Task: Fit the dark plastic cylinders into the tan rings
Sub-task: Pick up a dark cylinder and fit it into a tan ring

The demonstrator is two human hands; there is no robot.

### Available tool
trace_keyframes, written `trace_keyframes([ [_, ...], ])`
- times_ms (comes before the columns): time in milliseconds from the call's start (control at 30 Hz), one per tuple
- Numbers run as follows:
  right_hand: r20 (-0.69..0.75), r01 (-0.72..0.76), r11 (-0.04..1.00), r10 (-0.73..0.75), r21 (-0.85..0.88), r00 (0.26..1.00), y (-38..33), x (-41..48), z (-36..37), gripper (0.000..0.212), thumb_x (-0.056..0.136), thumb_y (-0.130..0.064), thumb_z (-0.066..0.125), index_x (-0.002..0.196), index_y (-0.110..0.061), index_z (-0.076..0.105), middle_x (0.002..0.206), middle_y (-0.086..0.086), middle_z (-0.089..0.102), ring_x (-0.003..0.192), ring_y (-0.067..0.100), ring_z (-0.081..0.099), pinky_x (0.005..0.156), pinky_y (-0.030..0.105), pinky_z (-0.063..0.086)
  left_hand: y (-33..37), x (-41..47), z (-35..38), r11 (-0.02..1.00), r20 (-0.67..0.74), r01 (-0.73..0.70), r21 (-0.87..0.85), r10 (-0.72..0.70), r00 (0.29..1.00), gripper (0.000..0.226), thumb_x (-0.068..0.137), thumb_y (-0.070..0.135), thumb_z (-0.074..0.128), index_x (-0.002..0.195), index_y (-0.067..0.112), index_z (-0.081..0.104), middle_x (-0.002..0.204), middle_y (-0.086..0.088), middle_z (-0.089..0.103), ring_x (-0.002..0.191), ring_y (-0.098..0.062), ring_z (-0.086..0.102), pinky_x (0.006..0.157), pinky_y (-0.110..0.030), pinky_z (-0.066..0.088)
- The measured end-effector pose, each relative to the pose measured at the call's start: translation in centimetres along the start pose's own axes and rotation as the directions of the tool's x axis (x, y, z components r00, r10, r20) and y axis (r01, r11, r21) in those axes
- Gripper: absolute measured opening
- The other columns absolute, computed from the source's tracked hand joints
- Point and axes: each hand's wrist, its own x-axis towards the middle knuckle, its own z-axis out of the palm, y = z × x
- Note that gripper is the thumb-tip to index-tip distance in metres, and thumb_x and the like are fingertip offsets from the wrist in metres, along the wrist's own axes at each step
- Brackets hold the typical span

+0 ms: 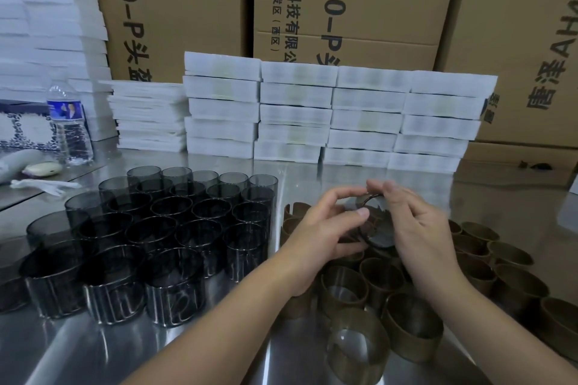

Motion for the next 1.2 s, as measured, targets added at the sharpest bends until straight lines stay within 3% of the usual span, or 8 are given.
trace_keyframes([
  [233, 0.058, -0.122, 0.958, 0.111, 0.261, 0.992, -0.7, 0.2, -0.1, 0.018, 0.094, -0.024, 0.051, 0.095, -0.021, 0.069, 0.091, 0.000, 0.074, 0.077, 0.019, 0.066, 0.064, 0.027, 0.056, 0.6, 0.2, 0.0, 0.980, -0.067, 0.017, -0.198, -0.031, 0.997, 0.023, 0.097, 0.020, 0.053, 0.119, 0.018, 0.059, 0.108, -0.011, 0.070, 0.087, -0.028, 0.070, 0.077, -0.036, 0.060],
  [333, 0.097, -0.109, 0.963, 0.087, 0.247, 0.991, -0.4, 0.4, -0.2, 0.020, 0.096, -0.021, 0.051, 0.094, -0.027, 0.071, 0.089, 0.016, 0.062, 0.080, 0.029, 0.049, 0.072, 0.042, 0.043, 1.2, 0.1, -0.1, 0.957, -0.077, 0.022, -0.290, -0.046, 0.996, 0.025, 0.098, 0.023, 0.048, 0.118, 0.015, 0.060, 0.111, -0.019, 0.069, 0.092, -0.034, 0.069, 0.079, -0.039, 0.061],
  [433, 0.192, -0.114, 0.966, 0.070, 0.232, 0.979, -0.3, 0.5, -0.5, 0.021, 0.097, -0.024, 0.053, 0.104, -0.033, 0.072, 0.094, 0.036, 0.056, 0.086, 0.031, 0.051, 0.081, 0.047, 0.042, 1.6, -0.1, -0.2, 0.934, -0.088, 0.038, -0.355, -0.074, 0.993, 0.028, 0.100, 0.023, 0.044, 0.121, 0.013, 0.060, 0.112, -0.023, 0.068, 0.096, -0.038, 0.067, 0.081, -0.040, 0.060],
  [600, 0.255, -0.107, 0.965, 0.044, 0.241, 0.966, 0.1, 0.8, -0.7, 0.035, 0.079, -0.027, 0.059, 0.112, -0.034, 0.071, 0.105, 0.004, 0.063, 0.083, 0.016, 0.064, 0.080, 0.031, 0.048, 1.6, -0.1, -0.4, 0.930, -0.105, 0.057, -0.364, -0.102, 0.989, 0.035, 0.100, 0.022, 0.044, 0.132, 0.011, 0.055, 0.123, -0.026, 0.064, 0.110, -0.044, 0.063, 0.087, -0.042, 0.058],
  [867, 0.310, -0.034, 0.986, -0.017, 0.160, 0.951, 0.3, 0.4, -0.5, 0.056, 0.079, -0.007, 0.069, 0.123, -0.039, 0.056, 0.091, -0.004, 0.050, 0.074, 0.009, 0.051, 0.072, 0.015, 0.048, 1.3, 0.3, -0.8, 0.923, -0.139, 0.040, -0.383, -0.101, 0.985, 0.031, 0.101, 0.021, 0.044, 0.126, 0.011, 0.058, 0.110, -0.022, 0.068, 0.115, -0.046, 0.059, 0.093, -0.046, 0.054],
  [1000, 0.292, -0.009, 0.995, -0.022, 0.104, 0.956, 0.1, 0.2, -0.4, 0.060, 0.084, 0.003, 0.068, 0.120, -0.043, 0.054, 0.088, -0.005, 0.048, 0.061, 0.000, 0.048, 0.059, 0.009, 0.043, 1.2, 0.3, -0.9, 0.928, -0.152, 0.034, -0.372, -0.096, 0.984, 0.035, 0.102, 0.020, 0.043, 0.133, 0.009, 0.054, 0.122, -0.026, 0.064, 0.114, -0.045, 0.061, 0.090, -0.044, 0.056],
  [1100, 0.306, -0.007, 0.998, -0.012, 0.062, 0.952, -0.1, 0.1, -0.4, 0.060, 0.083, 0.000, 0.070, 0.118, -0.045, 0.053, 0.102, 0.001, 0.054, 0.070, 0.006, 0.051, 0.065, 0.015, 0.046, 1.1, 0.2, -0.8, 0.934, -0.158, 0.002, -0.356, -0.063, 0.985, 0.034, 0.102, 0.018, 0.042, 0.132, 0.014, 0.057, 0.126, -0.022, 0.063, 0.113, -0.042, 0.063, 0.086, -0.040, 0.059],
  [1200, 0.322, 0.005, 0.999, -0.020, 0.048, 0.946, 0.1, 0.1, -0.2, 0.062, 0.081, 0.001, 0.072, 0.120, -0.043, 0.051, 0.130, 0.006, 0.052, 0.084, 0.026, 0.052, 0.086, 0.039, 0.053, 0.9, 0.2, -0.9, 0.943, -0.162, -0.026, -0.333, -0.030, 0.986, 0.031, 0.100, 0.015, 0.044, 0.123, 0.022, 0.062, 0.126, -0.016, 0.065, 0.108, -0.033, 0.067, 0.082, -0.035, 0.060],
])
